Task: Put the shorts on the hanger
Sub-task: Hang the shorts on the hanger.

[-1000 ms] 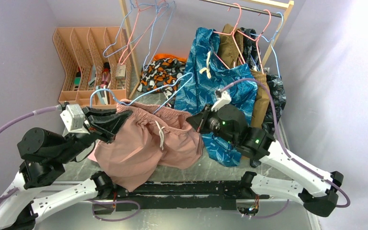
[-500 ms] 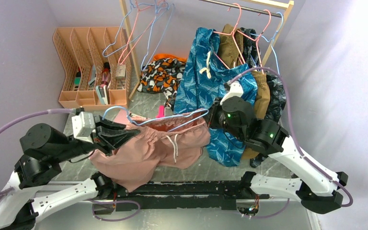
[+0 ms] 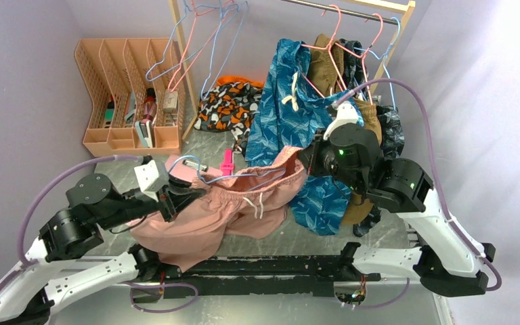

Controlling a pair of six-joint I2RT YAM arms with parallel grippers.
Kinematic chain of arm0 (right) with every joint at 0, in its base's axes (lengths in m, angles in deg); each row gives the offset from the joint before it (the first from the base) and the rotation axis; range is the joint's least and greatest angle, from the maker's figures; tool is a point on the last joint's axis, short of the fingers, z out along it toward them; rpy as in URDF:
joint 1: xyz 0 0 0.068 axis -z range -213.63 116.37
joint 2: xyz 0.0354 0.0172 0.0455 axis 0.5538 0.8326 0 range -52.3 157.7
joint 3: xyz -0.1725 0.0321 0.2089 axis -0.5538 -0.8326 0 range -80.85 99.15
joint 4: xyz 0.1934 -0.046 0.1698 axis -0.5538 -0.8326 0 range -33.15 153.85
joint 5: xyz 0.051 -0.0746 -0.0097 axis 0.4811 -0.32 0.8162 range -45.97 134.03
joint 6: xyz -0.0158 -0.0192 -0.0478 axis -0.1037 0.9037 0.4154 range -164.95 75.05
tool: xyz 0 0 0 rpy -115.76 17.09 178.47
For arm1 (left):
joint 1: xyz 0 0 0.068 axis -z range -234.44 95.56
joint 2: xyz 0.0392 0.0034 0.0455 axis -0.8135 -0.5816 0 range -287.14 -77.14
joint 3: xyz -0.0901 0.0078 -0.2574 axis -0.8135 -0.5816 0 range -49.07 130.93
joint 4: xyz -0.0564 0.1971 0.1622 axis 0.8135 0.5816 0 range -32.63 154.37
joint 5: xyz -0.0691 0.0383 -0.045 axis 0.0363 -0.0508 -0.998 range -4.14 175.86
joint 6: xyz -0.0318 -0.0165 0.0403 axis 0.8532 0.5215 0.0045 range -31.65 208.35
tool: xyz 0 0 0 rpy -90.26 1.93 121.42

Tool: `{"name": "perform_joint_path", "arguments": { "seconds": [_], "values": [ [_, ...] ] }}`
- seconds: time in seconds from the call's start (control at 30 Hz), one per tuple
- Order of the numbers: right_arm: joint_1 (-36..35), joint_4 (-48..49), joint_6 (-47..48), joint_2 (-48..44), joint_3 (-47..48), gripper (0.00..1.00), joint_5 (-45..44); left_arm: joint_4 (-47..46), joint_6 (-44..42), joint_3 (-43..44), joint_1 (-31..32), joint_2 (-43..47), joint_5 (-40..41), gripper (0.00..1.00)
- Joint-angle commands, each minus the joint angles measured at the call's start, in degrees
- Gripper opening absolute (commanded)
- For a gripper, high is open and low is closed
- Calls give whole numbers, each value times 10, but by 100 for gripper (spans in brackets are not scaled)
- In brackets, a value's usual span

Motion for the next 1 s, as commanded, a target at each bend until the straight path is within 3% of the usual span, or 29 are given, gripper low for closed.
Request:
{"name": "perform_joint_path", "arguments": {
  "seconds": [0.0, 0.17, 0.4, 0.5, 0.67, 0.8, 0.97],
  "values": [
    [1, -12, 45, 22, 45, 0, 75, -32, -10, -10, 1, -36, -17, 7],
    [1, 54, 60, 68, 87, 0, 185, -172, 3, -42, 2, -80, -59, 7],
    [0, 123, 73, 169, 355, 0, 319, -304, 21, -23, 1, -114, -78, 7],
    [0, 161, 61, 150, 338, 0, 250, -316, 21, -24, 1, -92, -33, 7],
    [0, 56, 37, 161, 264, 0, 59, -322, 37, -84, 1, -32, 88, 7],
    [0, 61, 21, 147, 157, 0, 52, -356, 61, -144, 1, 9, 134, 7],
    [0, 51, 28, 178, 203, 0, 95, -374, 60, -155, 1, -8, 136, 7]
  ]
}}
